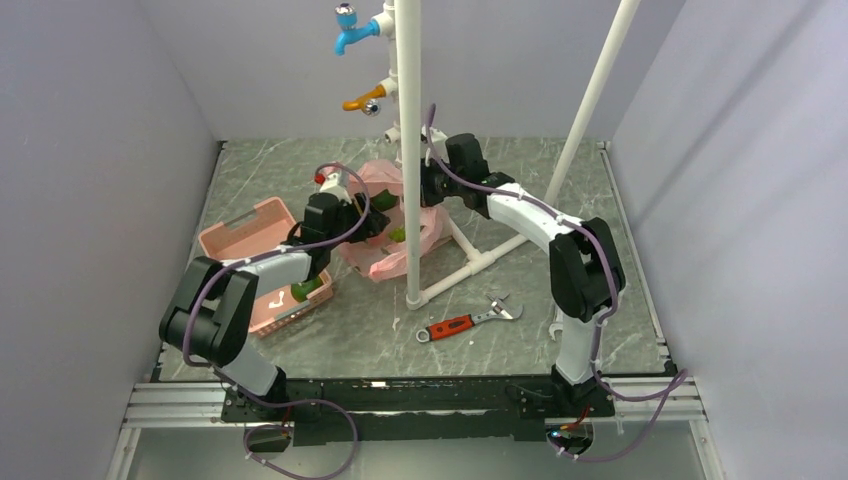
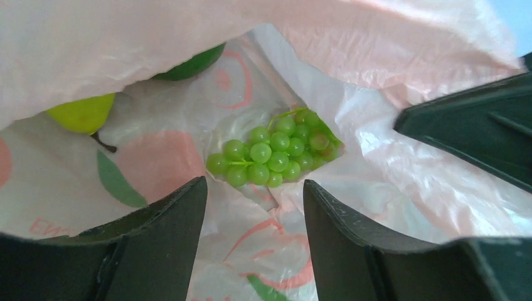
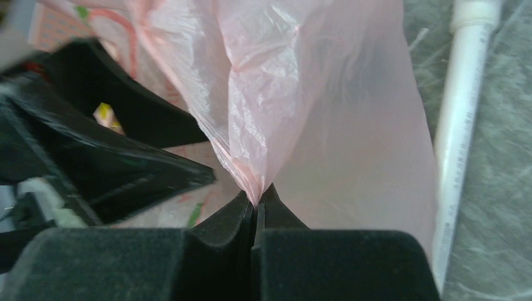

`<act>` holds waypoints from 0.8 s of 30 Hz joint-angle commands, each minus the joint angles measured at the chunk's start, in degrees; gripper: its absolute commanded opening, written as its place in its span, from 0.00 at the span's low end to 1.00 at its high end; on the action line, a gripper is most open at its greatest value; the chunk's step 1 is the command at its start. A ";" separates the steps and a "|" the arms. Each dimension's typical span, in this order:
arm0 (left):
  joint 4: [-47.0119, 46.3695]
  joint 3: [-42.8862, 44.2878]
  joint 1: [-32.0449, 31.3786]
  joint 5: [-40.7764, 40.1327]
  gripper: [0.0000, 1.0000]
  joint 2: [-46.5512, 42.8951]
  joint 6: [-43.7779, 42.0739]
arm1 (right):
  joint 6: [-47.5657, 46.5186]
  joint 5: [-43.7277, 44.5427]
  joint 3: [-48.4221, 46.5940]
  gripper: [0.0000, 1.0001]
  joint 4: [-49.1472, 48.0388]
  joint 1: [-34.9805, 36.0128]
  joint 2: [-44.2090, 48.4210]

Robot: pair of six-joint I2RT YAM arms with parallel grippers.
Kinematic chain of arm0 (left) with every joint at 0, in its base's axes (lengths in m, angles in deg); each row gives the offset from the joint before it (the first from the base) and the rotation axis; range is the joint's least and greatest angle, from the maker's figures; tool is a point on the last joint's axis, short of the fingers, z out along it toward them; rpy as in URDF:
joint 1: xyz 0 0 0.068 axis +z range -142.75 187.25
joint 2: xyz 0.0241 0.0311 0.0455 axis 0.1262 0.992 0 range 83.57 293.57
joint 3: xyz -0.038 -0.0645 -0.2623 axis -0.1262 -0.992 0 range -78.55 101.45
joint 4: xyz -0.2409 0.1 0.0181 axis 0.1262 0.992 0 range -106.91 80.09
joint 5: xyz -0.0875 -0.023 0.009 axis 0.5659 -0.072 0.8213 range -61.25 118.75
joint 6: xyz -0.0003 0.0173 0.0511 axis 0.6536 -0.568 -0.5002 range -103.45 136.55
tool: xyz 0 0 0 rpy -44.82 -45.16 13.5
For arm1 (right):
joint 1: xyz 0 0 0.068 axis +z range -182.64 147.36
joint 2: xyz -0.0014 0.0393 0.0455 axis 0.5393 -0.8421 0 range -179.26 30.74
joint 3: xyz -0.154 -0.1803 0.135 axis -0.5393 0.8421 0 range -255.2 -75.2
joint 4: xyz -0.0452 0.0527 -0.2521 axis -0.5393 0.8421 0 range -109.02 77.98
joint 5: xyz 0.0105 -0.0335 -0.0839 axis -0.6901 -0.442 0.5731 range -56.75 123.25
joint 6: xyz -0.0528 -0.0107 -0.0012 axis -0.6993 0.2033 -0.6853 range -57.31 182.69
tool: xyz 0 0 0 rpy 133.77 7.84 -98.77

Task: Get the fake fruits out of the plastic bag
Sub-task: Take out the fake fruit from the plastic bag.

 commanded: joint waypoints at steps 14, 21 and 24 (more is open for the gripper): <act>-2.06 1.65 -4.81 -21.80 0.78 -0.31 -9.75 | 18.60 -15.92 9.41 0.00 -12.53 1.85 11.98; 3.67 3.14 -4.78 -20.62 0.82 0.50 -11.97 | 19.80 -17.01 11.18 0.00 -14.60 1.59 11.99; 2.51 5.30 -4.80 -17.60 0.84 3.38 -12.46 | 19.88 -17.92 10.88 0.00 -14.60 1.74 11.32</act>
